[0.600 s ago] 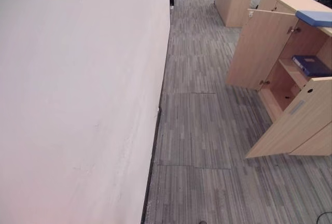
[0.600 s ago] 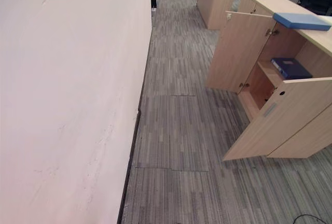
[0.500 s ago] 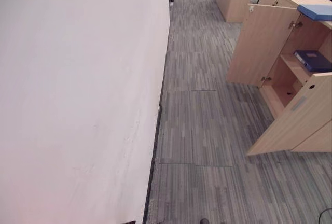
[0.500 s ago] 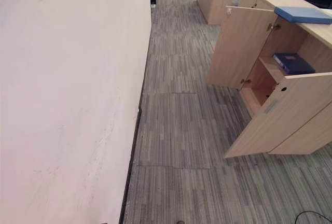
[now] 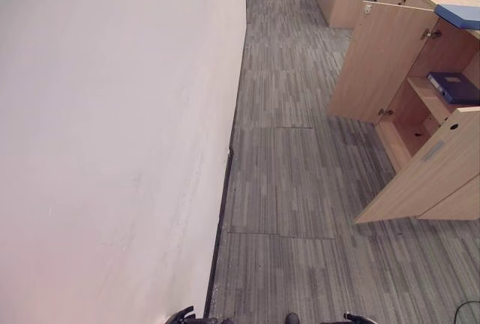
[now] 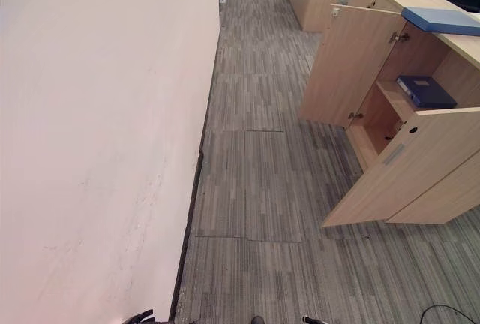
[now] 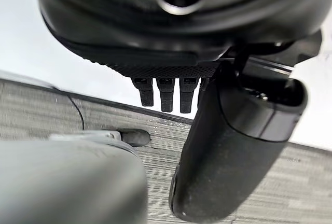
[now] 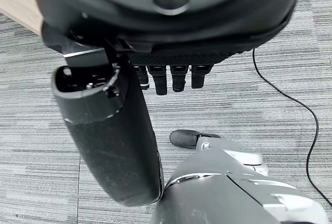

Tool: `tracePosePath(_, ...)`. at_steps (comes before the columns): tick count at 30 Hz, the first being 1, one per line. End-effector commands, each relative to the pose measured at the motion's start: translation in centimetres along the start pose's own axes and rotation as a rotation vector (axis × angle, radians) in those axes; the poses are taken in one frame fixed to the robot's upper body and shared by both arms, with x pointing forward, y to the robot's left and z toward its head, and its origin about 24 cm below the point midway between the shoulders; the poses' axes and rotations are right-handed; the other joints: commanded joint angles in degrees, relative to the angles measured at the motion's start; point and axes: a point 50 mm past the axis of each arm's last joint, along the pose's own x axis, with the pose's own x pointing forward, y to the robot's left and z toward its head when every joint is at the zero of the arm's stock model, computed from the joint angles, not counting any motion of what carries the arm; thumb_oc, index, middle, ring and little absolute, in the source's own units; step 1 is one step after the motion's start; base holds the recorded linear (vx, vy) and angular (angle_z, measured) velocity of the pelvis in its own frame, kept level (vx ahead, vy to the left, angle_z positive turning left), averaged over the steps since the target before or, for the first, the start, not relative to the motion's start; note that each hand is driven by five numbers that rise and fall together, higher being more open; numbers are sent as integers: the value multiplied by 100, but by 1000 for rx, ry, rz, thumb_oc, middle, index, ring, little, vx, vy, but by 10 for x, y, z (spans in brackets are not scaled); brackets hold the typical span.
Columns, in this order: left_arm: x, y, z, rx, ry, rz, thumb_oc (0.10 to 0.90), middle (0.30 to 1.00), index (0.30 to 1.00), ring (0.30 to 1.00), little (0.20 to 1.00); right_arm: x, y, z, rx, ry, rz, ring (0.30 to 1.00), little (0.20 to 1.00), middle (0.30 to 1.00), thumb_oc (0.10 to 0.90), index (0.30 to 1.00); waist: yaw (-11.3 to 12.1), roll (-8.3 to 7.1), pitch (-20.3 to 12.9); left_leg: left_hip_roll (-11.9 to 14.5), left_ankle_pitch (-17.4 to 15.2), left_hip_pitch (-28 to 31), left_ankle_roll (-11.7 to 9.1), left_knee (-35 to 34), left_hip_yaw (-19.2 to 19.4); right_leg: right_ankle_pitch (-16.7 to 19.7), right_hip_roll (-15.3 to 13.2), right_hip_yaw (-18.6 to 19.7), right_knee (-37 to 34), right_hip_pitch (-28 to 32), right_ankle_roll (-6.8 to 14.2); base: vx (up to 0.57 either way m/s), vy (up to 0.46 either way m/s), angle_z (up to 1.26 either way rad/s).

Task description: Put the empty folder in the office cabinet

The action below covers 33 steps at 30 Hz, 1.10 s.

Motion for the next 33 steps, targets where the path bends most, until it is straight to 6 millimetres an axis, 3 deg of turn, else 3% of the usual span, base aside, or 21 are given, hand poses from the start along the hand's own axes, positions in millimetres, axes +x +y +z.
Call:
tracePosePath(1, 1, 6, 0, -32, 13, 68, 800, 900, 900, 900, 900, 0, -7, 1, 120, -15, -56, 900, 900, 900, 800, 900, 14, -108, -143, -513, -571, -23, 52, -45, 230, -530, 180, -396, 42, 61, 340, 21, 1, 7)
tracePosePath(9, 0, 4, -1, 77, -2, 76, 800, 900, 900, 900, 900, -2, -20, 14, 167, -90, -139, 900, 900, 900, 800, 900, -24, -91, -125, -519, -598, -7, 50, -45, 217, -525, 171, -408, 42, 75, 358, 6, 0, 2)
tracePosePath(16, 0, 8, -4, 94, 24, 53, 800, 900, 900, 900, 900, -2, -26, 14, 43, -81, -151, 900, 900, 900, 800, 900, -41, -72, -89, -516, -617, 4, 61, -45, 187, -548, 180, -387, 42, 92, 333, 4, -1, 0)
tracePosePath(28, 0, 11, -8, 171, 65, 38, 800, 900, 900, 900, 900, 0, -6, 1, 73, -19, -29, 900, 900, 900, 800, 900, -117, -25, -27, -525, -694, 125, 99, -45, 189, -609, 222, -314, 42, 175, 277, 43, -16, 0)
tracePosePath(33, 2, 9, 4, 226, 34, 40, 800, 900, 900, 900, 900, 0, -8, 2, -31, -2, -27, 900, 900, 900, 800, 900, -147, -55, 123, -486, -686, 167, 141, 35, 235, -640, 274, -229, 114, 154, 160, 58, -61, -2)
